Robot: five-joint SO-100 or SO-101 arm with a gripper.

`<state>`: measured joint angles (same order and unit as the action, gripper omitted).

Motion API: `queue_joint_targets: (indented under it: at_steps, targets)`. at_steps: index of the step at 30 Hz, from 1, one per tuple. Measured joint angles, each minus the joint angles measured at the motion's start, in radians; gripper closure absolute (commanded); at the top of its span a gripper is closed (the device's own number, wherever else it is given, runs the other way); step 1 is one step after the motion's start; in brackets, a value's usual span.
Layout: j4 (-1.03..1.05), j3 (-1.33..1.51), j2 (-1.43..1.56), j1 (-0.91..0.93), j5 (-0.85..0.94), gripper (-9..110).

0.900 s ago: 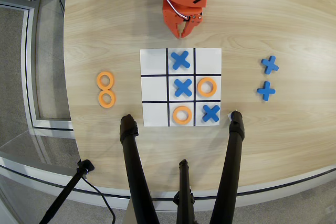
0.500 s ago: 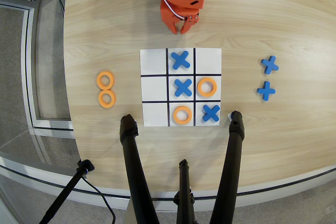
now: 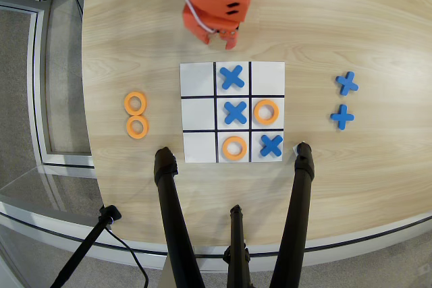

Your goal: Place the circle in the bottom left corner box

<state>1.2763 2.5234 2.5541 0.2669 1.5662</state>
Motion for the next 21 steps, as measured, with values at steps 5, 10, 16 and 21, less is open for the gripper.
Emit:
queue_joint_targets:
  at_steps: [5, 10, 16, 21]
  targets:
    - [-0.091, -0.252, -0.327, 0.089, -0.006, 86]
    - [-0.190, -0.449, -0.604, 0.173, -0.006, 83]
    - [-0.252, -0.637, -0.819, 0.232, -0.006, 83]
    - [-0.290, -0.732, -0.928, 0.275, -0.008, 83]
